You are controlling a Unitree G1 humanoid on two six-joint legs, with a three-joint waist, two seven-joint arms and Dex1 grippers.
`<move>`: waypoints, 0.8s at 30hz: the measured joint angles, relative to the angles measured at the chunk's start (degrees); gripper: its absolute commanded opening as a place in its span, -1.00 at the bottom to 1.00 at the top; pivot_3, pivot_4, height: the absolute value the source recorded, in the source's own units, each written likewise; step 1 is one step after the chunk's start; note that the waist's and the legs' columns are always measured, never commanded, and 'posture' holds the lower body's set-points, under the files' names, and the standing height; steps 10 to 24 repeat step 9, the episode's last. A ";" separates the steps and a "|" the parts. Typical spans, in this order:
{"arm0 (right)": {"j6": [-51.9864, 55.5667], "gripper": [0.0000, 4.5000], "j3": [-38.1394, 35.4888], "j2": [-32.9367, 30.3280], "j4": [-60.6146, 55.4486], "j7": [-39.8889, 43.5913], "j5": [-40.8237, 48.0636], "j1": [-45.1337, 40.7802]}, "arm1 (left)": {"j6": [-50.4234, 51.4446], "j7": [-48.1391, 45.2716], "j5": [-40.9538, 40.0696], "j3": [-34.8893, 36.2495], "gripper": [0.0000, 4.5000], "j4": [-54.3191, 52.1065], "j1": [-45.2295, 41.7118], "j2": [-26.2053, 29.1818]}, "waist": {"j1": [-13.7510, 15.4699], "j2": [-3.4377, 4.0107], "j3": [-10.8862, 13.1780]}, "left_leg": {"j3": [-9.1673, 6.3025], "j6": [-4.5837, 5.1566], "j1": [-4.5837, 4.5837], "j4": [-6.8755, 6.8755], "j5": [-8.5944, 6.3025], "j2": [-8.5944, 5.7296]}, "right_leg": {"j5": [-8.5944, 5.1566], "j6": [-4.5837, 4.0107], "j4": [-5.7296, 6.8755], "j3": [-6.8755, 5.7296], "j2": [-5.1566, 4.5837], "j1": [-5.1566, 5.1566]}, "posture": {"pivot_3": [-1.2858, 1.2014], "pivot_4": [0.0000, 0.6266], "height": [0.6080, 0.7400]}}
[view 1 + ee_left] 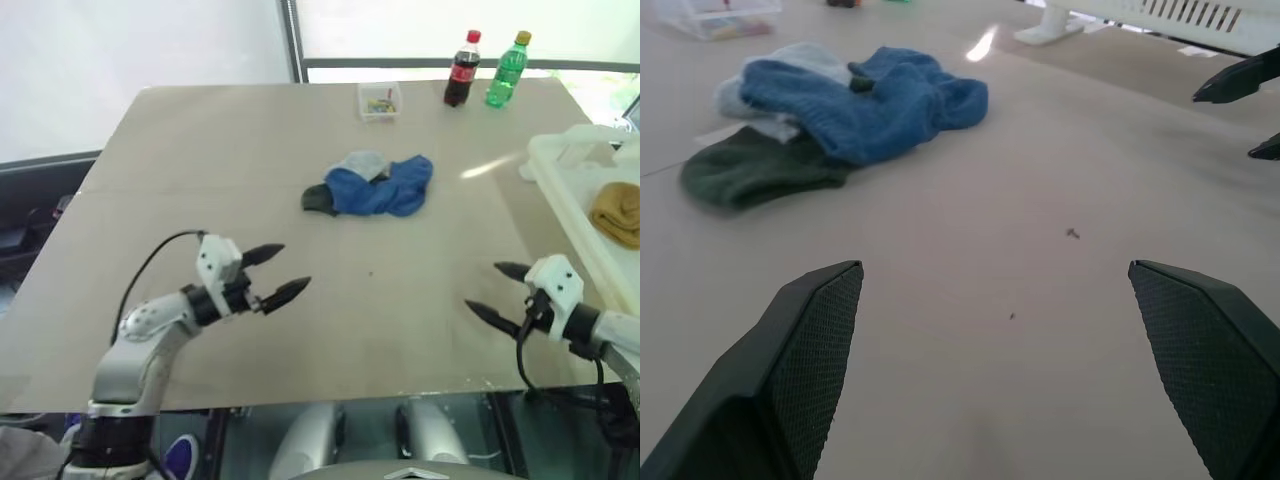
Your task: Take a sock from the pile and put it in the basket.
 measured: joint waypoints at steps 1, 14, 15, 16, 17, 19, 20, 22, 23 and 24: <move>-0.75 0.99 -0.61 0.01 0.00 0.10 -0.08 0.39 | -0.16 -0.20 -0.24 0.41 1.00 -0.24 0.57 0.42 | 0.01 0.01 -0.01 | 0.00 0.00 0.01 0.00 0.00 0.01 | 0.01 -0.01 0.00 0.00 0.01 0.01 | 0.03 -0.52 1.00; -3.67 0.99 -3.80 1.12 0.84 0.15 -0.09 3.10 | -0.08 -0.29 -0.63 4.60 1.00 -1.84 5.29 2.13 | 0.39 0.00 -0.01 | 0.00 0.01 0.06 -0.03 -0.01 0.04 | 0.01 -0.02 0.00 0.01 0.02 0.05 | 0.03 -0.52 1.00; -3.67 0.99 -3.80 1.12 0.84 0.15 -0.09 3.10 | -0.08 -0.29 -0.63 4.60 1.00 -1.84 5.29 2.13 | 0.39 0.00 -0.01 | 0.00 0.01 0.06 -0.03 -0.01 0.04 | 0.01 -0.02 0.00 0.01 0.02 0.05 | 0.03 -0.52 1.00; -3.67 0.99 -3.80 1.12 0.84 0.15 -0.09 3.10 | -0.08 -0.29 -0.63 4.60 1.00 -1.84 5.29 2.13 | 0.39 0.00 -0.01 | 0.00 0.01 0.06 -0.03 -0.01 0.04 | 0.01 -0.02 0.00 0.01 0.02 0.05 | 0.03 -0.52 1.00; -3.67 0.99 -3.80 1.12 0.84 0.15 -0.09 3.10 | -0.08 -0.29 -0.63 4.60 1.00 -1.84 5.29 2.13 | 0.39 0.00 -0.01 | 0.00 0.01 0.06 -0.03 -0.01 0.04 | 0.01 -0.02 0.00 0.01 0.02 0.05 | 0.03 -0.52 1.00; -3.67 0.99 -3.80 1.12 0.84 0.15 -0.09 3.10 | -0.08 -0.29 -0.63 4.60 1.00 -1.84 5.29 2.13 | 0.39 0.00 -0.01 | 0.00 0.01 0.06 -0.03 -0.01 0.04 | 0.01 -0.02 0.00 0.01 0.02 0.05 | 0.03 -0.52 1.00; -3.67 0.99 -3.80 1.12 0.84 0.15 -0.09 3.10 | -0.08 -0.29 -0.63 4.60 1.00 -1.84 5.29 2.13 | 0.39 0.00 -0.01 | 0.00 0.01 0.06 -0.03 -0.01 0.04 | 0.01 -0.02 0.00 0.01 0.02 0.05 | 0.03 -0.52 1.00; -3.67 0.99 -3.80 1.12 0.84 0.15 -0.09 3.10 | -0.08 -0.29 -0.63 4.60 1.00 -1.84 5.29 2.13 | 0.39 0.00 -0.01 | 0.00 0.01 0.06 -0.03 -0.01 0.04 | 0.01 -0.02 0.00 0.01 0.02 0.05 | 0.03 -0.52 1.00; -3.67 0.99 -3.80 1.12 0.84 0.15 -0.09 3.10 | -0.08 -0.29 -0.63 4.60 1.00 -1.84 5.29 2.13 | 0.39 0.00 -0.01 | 0.00 0.01 0.06 -0.03 -0.01 0.04 | 0.01 -0.02 0.00 0.01 0.02 0.05 | 0.03 -0.52 1.00; -3.67 0.99 -3.80 1.12 0.84 0.15 -0.09 3.10 | -0.08 -0.29 -0.63 4.60 1.00 -1.84 5.29 2.13 | 0.39 0.00 -0.01 | 0.00 0.01 0.06 -0.03 -0.01 0.04 | 0.01 -0.02 0.00 0.01 0.02 0.05 | 0.03 -0.52 1.00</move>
